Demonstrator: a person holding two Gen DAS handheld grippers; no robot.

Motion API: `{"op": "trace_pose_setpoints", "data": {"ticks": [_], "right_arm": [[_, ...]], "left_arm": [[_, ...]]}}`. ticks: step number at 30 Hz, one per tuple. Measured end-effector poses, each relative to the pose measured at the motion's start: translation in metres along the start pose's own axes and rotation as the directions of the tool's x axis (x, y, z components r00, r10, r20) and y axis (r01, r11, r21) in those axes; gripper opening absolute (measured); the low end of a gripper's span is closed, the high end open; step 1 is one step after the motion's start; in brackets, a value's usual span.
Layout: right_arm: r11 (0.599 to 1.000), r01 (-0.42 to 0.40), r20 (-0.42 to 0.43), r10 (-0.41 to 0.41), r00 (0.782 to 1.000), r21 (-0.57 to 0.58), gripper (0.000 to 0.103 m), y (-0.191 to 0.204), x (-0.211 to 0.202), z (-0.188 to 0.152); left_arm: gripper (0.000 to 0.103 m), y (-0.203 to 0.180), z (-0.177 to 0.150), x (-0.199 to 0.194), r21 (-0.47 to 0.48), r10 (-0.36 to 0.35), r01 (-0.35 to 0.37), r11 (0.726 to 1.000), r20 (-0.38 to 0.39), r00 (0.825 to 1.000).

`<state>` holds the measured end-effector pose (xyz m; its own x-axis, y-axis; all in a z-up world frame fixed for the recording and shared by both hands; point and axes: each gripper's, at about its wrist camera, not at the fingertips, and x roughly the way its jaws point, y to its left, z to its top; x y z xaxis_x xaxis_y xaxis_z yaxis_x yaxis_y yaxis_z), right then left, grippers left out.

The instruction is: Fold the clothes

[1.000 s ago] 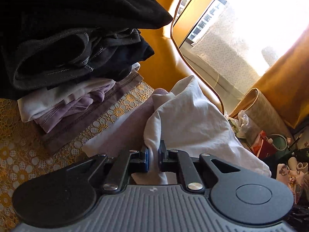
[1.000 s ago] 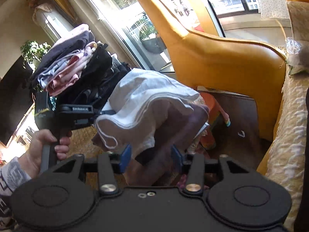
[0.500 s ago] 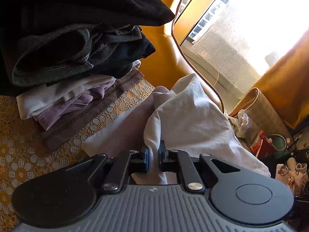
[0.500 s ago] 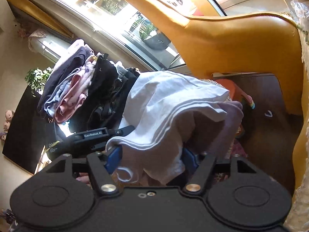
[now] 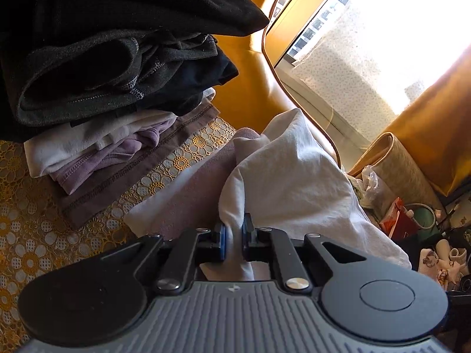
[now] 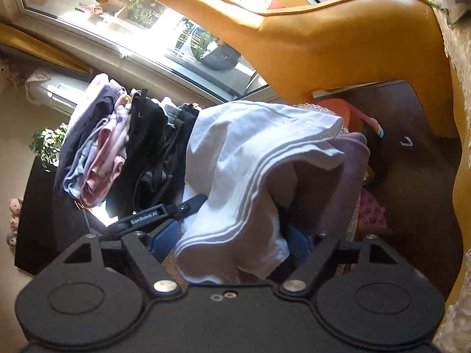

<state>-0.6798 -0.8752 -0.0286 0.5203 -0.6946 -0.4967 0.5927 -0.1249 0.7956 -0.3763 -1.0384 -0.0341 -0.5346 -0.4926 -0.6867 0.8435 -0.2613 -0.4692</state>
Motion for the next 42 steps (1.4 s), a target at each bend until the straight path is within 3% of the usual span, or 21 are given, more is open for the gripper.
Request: {"op": "trace_pose_setpoints", "data": {"ticks": [7, 11, 14, 15, 16, 18, 21, 27, 28, 31, 34, 39, 42], "right_arm": [[0.997, 0.046, -0.059, -0.050, 0.997, -0.067, 0.103, 0.005, 0.028, -0.009], [0.989, 0.042, -0.010, -0.044, 0.999, -0.139, 0.103, 0.011, 0.017, -0.003], [0.981, 0.061, 0.012, -0.060, 0.998, -0.184, 0.103, 0.010, 0.003, 0.009], [0.979, 0.064, 0.004, -0.064, 0.998, -0.193, 0.103, 0.007, 0.001, 0.012], [0.979, 0.067, 0.003, -0.068, 0.998, -0.193, 0.103, 0.004, -0.002, 0.015], [0.978, 0.074, 0.002, -0.075, 0.997, -0.193, 0.103, -0.002, -0.008, 0.020], [0.983, 0.069, 0.002, -0.070, 0.998, -0.173, 0.103, -0.010, -0.009, 0.023], [0.985, 0.055, -0.005, -0.057, 0.998, -0.162, 0.103, -0.012, -0.004, 0.019], [0.986, 0.054, -0.001, -0.055, 0.999, -0.159, 0.103, -0.013, -0.004, 0.018], [0.990, 0.018, -0.010, -0.019, 1.000, -0.143, 0.103, -0.014, -0.003, 0.017], [0.984, 0.007, -0.038, -0.014, 0.999, -0.179, 0.103, -0.007, 0.003, 0.015], [0.968, 0.062, 0.043, -0.054, 0.998, -0.243, 0.103, 0.014, -0.001, 0.033], [0.959, 0.061, 0.119, -0.029, 0.993, -0.278, 0.103, 0.036, -0.016, 0.060]], "left_arm": [[0.009, 0.004, -0.002, 0.002, -0.035, -0.019, 0.019, 0.999, 0.002, 1.000], [0.013, 0.010, 0.001, -0.002, -0.056, -0.061, 0.061, 0.997, -0.001, 0.998], [0.027, 0.018, 0.003, -0.007, -0.094, -0.111, 0.112, 0.989, 0.009, 0.994], [0.034, 0.020, 0.003, -0.008, -0.107, -0.126, 0.127, 0.986, 0.016, 0.992], [0.048, 0.022, 0.003, -0.009, -0.121, -0.140, 0.142, 0.983, 0.023, 0.990], [0.058, 0.024, 0.004, -0.011, -0.132, -0.165, 0.168, 0.977, 0.035, 0.986], [0.059, 0.018, 0.002, -0.007, -0.109, -0.192, 0.192, 0.975, 0.011, 0.981], [0.055, 0.001, -0.009, 0.004, -0.056, -0.194, 0.192, 0.980, -0.037, 0.980], [0.034, 0.000, -0.010, 0.004, -0.052, -0.185, 0.183, 0.982, -0.037, 0.982], [0.015, 0.000, -0.013, 0.008, -0.084, -0.211, 0.205, 0.975, -0.070, 0.975], [0.012, -0.009, -0.013, 0.005, -0.075, -0.216, 0.211, 0.974, -0.059, 0.975], [0.009, -0.035, 0.016, -0.003, -0.051, -0.223, 0.224, 0.973, 0.023, 0.975], [0.009, -0.054, 0.041, -0.005, -0.037, -0.237, 0.240, 0.970, 0.077, 0.968]]}}
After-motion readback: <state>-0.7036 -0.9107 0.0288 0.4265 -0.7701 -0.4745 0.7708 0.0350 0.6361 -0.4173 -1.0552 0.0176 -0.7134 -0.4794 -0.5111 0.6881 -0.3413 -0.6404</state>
